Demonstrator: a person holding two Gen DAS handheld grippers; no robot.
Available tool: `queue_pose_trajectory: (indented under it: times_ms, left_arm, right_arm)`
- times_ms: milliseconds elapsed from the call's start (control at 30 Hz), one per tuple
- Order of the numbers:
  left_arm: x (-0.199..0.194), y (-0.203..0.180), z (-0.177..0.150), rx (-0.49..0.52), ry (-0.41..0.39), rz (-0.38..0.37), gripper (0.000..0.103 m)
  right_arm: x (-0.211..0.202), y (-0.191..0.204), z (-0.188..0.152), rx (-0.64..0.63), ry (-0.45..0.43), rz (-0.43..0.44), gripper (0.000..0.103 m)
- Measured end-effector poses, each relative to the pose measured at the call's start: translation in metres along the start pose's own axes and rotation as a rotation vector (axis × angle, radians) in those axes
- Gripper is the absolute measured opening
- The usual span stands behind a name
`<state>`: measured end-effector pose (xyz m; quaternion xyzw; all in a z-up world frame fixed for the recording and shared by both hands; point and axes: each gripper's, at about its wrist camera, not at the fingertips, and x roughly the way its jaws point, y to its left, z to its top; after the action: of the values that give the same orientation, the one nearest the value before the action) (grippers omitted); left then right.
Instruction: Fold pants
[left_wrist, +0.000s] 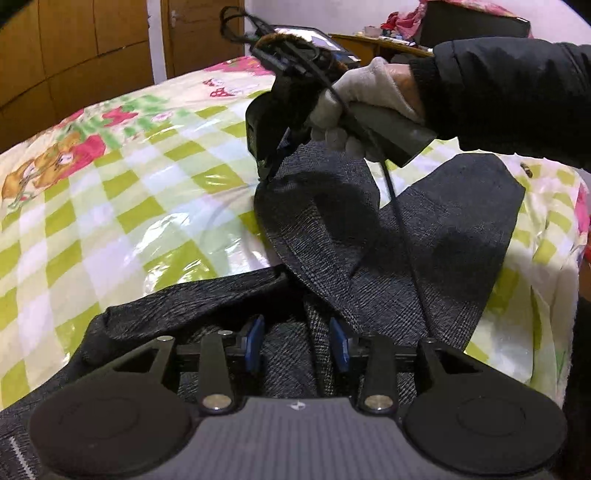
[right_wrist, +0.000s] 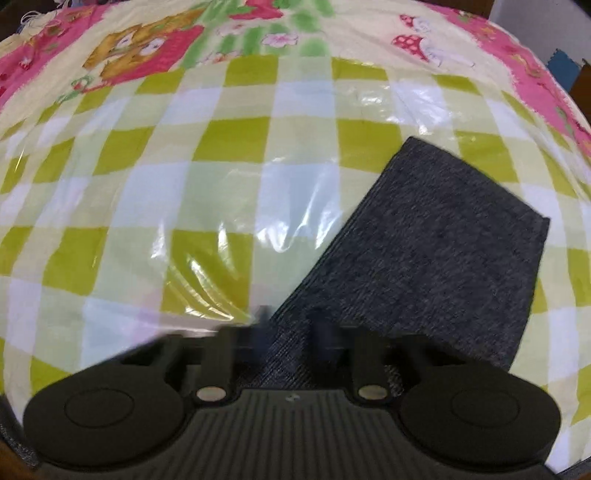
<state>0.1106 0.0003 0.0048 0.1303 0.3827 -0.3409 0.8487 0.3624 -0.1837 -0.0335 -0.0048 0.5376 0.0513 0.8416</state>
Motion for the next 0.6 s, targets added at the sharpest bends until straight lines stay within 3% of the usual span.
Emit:
queue_pose_trajectory:
  times_ms: [33,200,400,533,600]
  left_arm:
    - [0.000,-0.002,-0.001,0.005,-0.004,0.001,0.050]
    - [-0.001,-0.023,-0.005,0.052,-0.008,0.010,0.050]
    - [-0.001,-0.057,-0.002,0.140,-0.011,-0.046,0.051]
    - [0.017,-0.080,-0.002,0.188,0.020,-0.081,0.051]
    - [0.031,-0.090,-0.002,0.214,0.051,-0.092,0.051]
  right_arm:
    - [-0.003,-0.006,-0.002,0.022,-0.005,0.025,0.001]
    - [-0.054,-0.037,-0.032,0.074,-0.122,0.072,0.001]
    - [-0.163,-0.121,-0.126,0.299,-0.311,0.170,0.001]
    - [-0.203,-0.167,-0.202,0.430,-0.357,0.117,0.000]
    - [-0.197,-0.188,-0.238,0.493,-0.315,0.062,0.000]
